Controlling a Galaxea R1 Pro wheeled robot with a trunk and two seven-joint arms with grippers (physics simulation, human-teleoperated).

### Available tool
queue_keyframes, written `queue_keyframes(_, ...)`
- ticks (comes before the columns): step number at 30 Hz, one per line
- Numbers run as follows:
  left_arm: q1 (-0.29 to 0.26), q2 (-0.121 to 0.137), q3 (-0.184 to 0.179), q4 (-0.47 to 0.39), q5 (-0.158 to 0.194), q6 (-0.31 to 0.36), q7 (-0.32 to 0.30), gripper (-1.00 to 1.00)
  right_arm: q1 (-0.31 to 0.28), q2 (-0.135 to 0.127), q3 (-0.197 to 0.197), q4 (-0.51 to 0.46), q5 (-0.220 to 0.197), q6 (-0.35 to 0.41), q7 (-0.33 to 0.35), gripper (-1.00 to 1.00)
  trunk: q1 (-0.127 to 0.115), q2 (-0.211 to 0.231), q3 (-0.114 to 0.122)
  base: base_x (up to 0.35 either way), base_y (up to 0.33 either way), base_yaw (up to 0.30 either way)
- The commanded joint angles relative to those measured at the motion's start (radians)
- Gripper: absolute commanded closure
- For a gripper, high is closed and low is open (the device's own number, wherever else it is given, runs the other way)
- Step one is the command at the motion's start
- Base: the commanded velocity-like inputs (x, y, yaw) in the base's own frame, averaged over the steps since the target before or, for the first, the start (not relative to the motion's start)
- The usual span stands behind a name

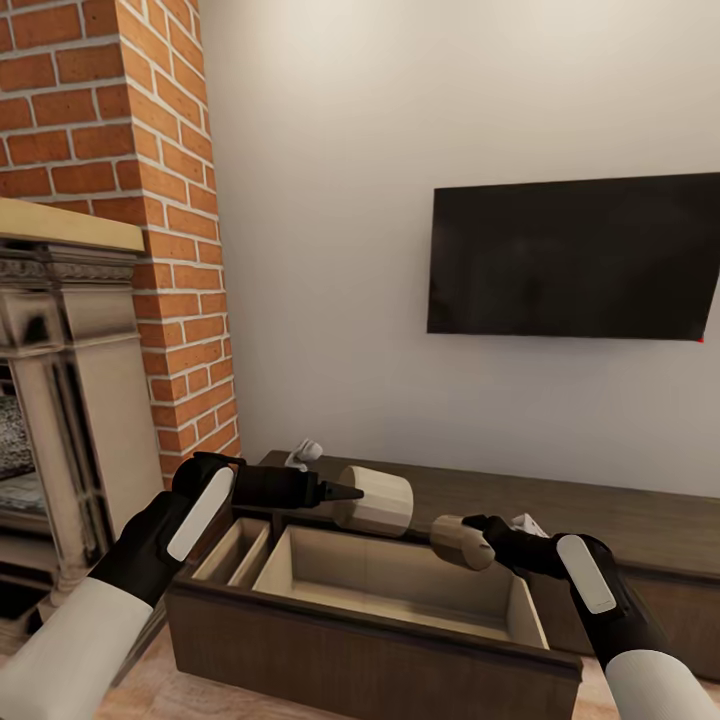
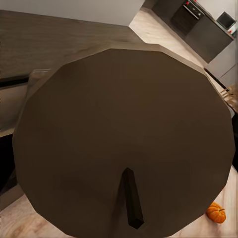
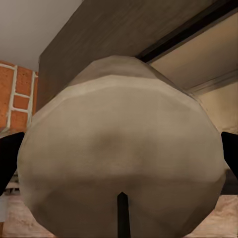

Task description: Place each of the two pumpkins and all three candles from the living room inside a cabinet in the living room (use any cabinet), then make sure every cabinet is closed, and position the cauldron so it is next to a table in the living room.

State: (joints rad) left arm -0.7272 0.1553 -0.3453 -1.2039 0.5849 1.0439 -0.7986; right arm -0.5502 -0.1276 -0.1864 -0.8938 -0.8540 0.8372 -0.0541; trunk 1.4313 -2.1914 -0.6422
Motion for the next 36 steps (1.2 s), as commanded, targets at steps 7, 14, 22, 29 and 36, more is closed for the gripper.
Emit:
queue_keyframes(7, 0.0, 0.004, -0.003, -0.003, -0.003, 0.003, -0.006, 1.0, -0.016, -0.006, -0.002, 0.0, -0.004, 0.118, -0.007, 1.0, 0.0, -0.001, -0.001, 0.032, 0.011, 0.0)
queue_keyframes(14, 0.0, 0.004, -0.002, 0.0, -0.007, 0.003, 0.001, 1.0, -0.018, -0.009, -0.005, 0.001, -0.002, 0.129, -0.008, 1.0, 0.0, -0.001, -0.001, 0.002, 0.001, 0.0)
queue_keyframes(22, 0.001, 0.004, -0.002, 0.001, -0.008, 0.003, 0.034, 1.0, -0.019, -0.009, -0.004, 0.001, 0.003, 0.129, -0.009, 1.0, 0.015, -0.029, -0.014, 0.0, 0.0, 0.0)
queue_keyframes(29, 0.001, 0.002, -0.003, 0.001, -0.007, 0.003, 0.09, 1.0, -0.019, -0.006, -0.003, 0.001, 0.004, 0.129, -0.051, 1.0, 0.042, -0.078, -0.036, 0.0, 0.0, 0.0)
queue_keyframes(36, 0.001, -0.004, -0.003, 0.001, -0.007, 0.003, 0.181, 1.0, -0.019, -0.003, -0.002, 0.0, 0.004, 0.128, -0.075, 1.0, 0.069, -0.127, -0.058, 0.0, 0.0, 0.0)
